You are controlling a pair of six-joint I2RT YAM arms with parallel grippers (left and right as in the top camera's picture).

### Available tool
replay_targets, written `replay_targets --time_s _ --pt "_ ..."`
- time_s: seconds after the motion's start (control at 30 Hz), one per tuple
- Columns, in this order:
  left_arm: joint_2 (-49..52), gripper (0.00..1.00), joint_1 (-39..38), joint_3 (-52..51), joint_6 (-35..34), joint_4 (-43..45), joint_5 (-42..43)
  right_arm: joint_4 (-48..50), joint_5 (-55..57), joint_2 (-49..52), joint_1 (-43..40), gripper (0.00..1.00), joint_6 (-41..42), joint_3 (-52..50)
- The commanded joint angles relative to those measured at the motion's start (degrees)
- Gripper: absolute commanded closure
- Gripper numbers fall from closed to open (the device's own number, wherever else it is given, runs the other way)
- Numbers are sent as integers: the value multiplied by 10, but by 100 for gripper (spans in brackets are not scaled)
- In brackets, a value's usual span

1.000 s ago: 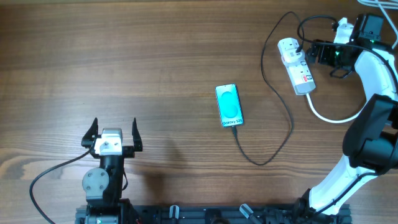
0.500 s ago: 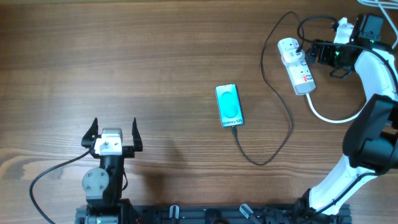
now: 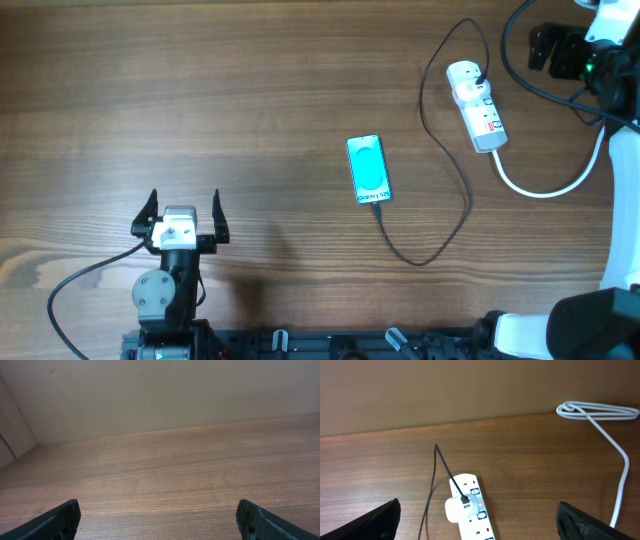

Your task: Plug charger to phone and switch on socket

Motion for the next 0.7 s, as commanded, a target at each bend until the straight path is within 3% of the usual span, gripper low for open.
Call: replay_targets --time_s 0.0,0.2,0.23,0.27,0.3,0.43,0.47,0.6,0.67 --pt "-7 0 4 -4 -7 1 -3 -1 -9 -27 5 0 -2 2" --pt "-7 0 4 -4 -7 1 -3 -3 -5 -67 5 0 -2 2" --pt "-7 0 4 -4 -7 1 -3 -16 -7 -73 5 16 5 2" --pt "-7 0 4 -4 -7 1 -3 -53 -7 -80 6 50 33 2" --pt "-7 0 4 -4 -7 1 -3 -116 -2 -84 6 59 44 2" --pt "-7 0 4 -4 -7 1 -3 -311 96 -89 6 64 45 -46" --pt "-7 0 4 -4 -7 1 -3 -320 97 -94 6 64 44 -77" --pt "-7 0 4 -4 -7 1 -3 -256 83 -157 6 3 68 -274" --pt "-7 0 4 -4 -7 1 -3 -187 56 -201 6 0 93 -380"
